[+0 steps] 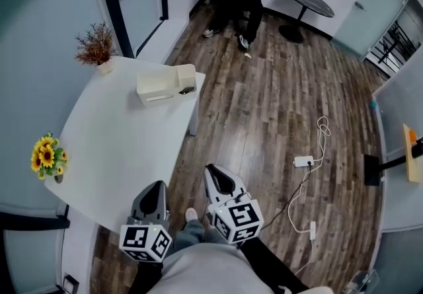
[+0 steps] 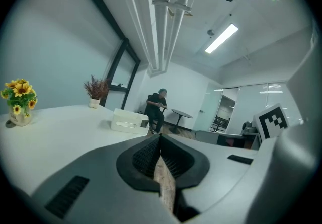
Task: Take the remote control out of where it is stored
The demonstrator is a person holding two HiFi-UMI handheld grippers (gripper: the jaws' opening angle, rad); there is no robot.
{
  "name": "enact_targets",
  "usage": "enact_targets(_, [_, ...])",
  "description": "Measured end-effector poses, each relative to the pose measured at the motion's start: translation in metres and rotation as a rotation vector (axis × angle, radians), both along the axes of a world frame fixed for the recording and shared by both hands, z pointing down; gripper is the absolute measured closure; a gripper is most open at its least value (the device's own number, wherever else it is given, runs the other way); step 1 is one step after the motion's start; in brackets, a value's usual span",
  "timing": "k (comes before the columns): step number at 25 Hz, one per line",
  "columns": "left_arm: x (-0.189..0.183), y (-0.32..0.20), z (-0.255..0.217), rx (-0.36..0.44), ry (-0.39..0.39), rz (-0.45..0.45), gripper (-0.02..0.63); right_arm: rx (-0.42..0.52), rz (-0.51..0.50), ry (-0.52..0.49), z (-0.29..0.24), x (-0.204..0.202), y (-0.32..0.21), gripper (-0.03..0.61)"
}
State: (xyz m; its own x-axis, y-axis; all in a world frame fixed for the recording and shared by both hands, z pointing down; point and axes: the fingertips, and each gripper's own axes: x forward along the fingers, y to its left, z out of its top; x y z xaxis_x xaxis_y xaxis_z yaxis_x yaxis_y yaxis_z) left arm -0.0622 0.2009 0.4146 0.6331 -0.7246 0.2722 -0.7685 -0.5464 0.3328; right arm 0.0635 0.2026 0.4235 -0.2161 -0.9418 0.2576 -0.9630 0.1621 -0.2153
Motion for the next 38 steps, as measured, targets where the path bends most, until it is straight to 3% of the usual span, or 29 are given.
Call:
enact_targets(11, [-0.004,-0.053,0.016,-0.044,0.008,-0.010,0.604,-0.021,0.001,0.076,0.008,0.011,-0.072,0.571])
enact_targets(19, [0.002,-0.105,0.024,-0.064,0.008,-0.082,0.604,-0.037,-0.040,0.120,0.019,0.032,-0.134,0.569])
enact_targets(38, [0.046,-0.230,0.017,-0.057,-0.012,-0.295,0.604,-0.038,-0.333,0.214,0.037,0.075,-0.267,0.563])
